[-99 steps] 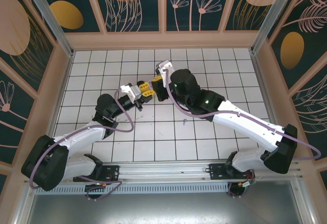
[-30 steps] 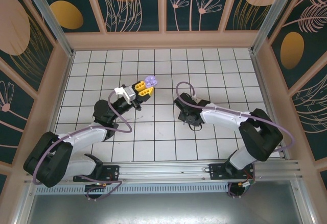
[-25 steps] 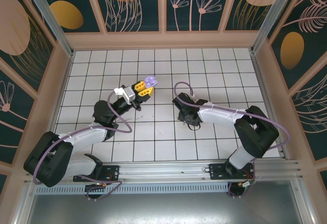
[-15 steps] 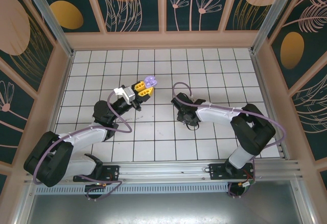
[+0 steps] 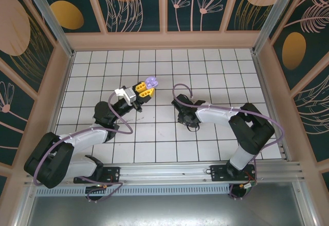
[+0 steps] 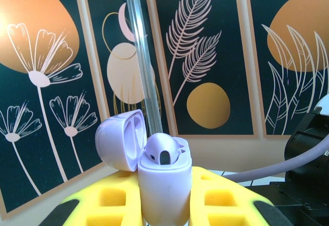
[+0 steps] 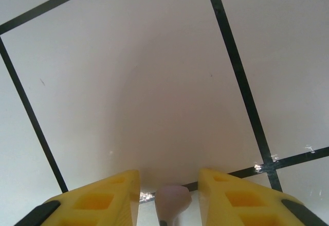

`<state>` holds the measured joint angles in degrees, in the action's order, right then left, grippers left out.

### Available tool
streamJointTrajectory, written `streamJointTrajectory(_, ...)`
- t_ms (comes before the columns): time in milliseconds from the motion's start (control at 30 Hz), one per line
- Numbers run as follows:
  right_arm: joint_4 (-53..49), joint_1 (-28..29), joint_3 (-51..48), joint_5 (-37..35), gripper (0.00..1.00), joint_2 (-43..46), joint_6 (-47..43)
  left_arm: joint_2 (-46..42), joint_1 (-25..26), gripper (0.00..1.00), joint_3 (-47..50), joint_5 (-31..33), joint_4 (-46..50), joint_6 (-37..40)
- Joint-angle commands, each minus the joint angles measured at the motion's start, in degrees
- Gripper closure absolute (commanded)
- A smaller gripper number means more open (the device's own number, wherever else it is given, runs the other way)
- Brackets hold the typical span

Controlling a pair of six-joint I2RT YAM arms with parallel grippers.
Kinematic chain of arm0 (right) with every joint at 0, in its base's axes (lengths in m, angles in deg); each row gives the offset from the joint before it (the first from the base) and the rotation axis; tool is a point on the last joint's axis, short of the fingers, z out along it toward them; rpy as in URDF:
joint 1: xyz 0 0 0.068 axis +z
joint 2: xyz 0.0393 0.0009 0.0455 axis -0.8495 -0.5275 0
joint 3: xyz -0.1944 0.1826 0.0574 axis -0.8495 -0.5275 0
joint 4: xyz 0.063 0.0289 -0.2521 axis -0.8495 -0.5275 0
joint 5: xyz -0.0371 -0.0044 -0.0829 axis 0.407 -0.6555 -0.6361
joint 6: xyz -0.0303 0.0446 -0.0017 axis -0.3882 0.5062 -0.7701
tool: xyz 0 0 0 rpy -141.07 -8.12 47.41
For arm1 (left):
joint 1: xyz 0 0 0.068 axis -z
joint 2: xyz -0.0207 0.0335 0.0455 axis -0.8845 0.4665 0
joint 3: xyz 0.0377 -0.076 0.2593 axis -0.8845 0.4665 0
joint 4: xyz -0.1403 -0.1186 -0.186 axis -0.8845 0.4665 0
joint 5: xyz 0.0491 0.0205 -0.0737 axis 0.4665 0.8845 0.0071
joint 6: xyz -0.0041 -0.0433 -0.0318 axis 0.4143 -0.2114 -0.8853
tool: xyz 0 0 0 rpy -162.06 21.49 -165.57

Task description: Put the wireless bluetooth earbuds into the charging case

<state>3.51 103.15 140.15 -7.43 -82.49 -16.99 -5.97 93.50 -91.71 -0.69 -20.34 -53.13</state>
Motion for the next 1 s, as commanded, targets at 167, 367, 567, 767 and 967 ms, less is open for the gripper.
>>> streamJointTrajectory(167, 0.83, 0.88, 0.14, 0.13, 0.68, -2.60, -0.75, 0.06, 0.42, 1.00, 0.08, 0.09, -3.09, -1.09)
streamJointTrajectory(367, 0.65, 1.80, 0.40, -0.31, 0.71, -3.27, -0.72, -0.01, 0.42, 1.00, 0.01, 0.19, -2.99, -1.28)
streamJointTrajectory(567, 0.40, 2.38, 0.85, -0.92, 0.77, -2.75, -0.74, 0.00, 0.42, 1.00, -0.20, 0.19, -2.82, -1.44)
streamJointTrajectory(767, 0.22, 2.38, 1.03, -2.45, 0.80, 1.27, -0.49, -0.22, 0.42, 1.00, -0.25, 0.30, -2.55, -1.43)
streamJointTrajectory(967, 0.12, 2.38, 1.08, -4.21, 0.81, 7.81, -0.52, -0.50, 0.41, 1.00, -0.69, 0.20, -2.20, -1.55)
